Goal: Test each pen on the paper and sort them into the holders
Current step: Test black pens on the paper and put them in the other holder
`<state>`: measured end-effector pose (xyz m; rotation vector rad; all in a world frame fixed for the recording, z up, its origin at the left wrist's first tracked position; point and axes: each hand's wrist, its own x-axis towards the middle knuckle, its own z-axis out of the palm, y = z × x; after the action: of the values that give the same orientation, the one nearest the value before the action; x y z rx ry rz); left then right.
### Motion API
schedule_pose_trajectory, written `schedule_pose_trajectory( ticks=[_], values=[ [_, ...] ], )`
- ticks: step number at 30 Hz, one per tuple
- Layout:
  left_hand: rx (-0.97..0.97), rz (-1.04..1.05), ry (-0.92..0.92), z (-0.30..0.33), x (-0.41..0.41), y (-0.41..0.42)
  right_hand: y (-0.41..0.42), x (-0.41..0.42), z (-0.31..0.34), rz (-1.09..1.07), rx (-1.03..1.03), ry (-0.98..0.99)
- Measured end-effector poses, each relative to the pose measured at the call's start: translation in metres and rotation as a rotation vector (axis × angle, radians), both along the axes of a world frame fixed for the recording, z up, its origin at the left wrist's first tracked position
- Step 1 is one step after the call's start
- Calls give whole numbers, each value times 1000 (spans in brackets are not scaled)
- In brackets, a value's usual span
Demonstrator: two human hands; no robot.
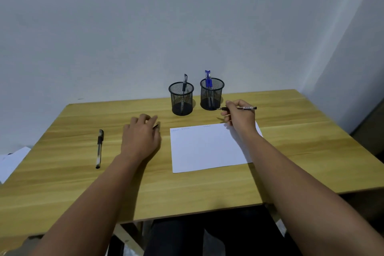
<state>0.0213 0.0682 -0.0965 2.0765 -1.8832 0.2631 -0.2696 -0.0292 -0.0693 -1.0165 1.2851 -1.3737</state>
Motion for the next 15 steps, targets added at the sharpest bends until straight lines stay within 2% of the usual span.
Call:
schedule_pose_trajectory(
  ticks=[4, 8, 15],
  values=[
    [64, -196, -20, -7, -18, 11, 1, 4, -11, 81, 2, -24],
    [120, -196, -4, -18, -17, 15, -1, 6, -19, 157, 26, -41],
    [99, -162, 98, -25, -17, 14, -2, 10, -34, 198, -29, 153]
  ],
)
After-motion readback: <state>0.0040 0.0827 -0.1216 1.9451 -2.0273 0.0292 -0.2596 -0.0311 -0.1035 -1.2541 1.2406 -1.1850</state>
